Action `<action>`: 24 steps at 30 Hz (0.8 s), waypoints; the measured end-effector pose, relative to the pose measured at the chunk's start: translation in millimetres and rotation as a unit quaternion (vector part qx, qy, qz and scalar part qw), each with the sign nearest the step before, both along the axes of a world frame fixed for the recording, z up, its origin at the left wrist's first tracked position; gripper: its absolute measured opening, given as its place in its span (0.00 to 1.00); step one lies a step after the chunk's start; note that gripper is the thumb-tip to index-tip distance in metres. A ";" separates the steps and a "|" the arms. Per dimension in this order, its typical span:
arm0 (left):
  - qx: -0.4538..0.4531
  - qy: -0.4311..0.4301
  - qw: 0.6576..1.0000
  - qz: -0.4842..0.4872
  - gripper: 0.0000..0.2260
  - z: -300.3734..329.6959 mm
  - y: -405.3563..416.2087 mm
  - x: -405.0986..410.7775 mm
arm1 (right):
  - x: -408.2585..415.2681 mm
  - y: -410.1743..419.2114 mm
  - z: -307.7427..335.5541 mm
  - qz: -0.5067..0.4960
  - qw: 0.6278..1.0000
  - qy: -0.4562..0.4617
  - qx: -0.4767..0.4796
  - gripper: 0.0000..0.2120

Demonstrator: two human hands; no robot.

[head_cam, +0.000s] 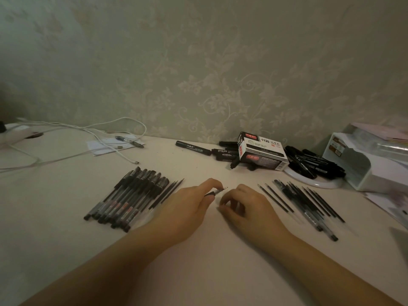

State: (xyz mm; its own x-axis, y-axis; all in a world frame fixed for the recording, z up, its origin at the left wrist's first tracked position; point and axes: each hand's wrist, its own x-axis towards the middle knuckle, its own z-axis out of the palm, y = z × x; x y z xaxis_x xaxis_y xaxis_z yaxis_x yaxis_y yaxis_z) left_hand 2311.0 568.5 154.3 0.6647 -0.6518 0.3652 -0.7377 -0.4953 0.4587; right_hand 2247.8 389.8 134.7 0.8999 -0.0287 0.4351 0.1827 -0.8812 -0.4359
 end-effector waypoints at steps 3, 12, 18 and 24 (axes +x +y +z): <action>0.000 0.001 1.000 -0.003 0.11 0.3 -0.3 -0.5 | 0.4 0.1 -0.9 -0.001 1.000 0.003 0.000 0.03; -0.077 -0.006 0.997 -0.018 0.12 7.5 -2.8 -6.3 | -2.3 7.4 17.6 -0.015 0.979 -0.026 0.200 0.08; -0.089 -0.020 0.994 -0.054 0.13 9.3 -5.3 -9.9 | -6.0 18.5 26.2 0.047 0.878 0.074 0.471 0.06; -0.071 -0.023 0.997 -0.036 0.16 4.9 -5.3 -7.8 | -1.0 7.4 28.3 0.023 0.829 0.055 0.557 0.09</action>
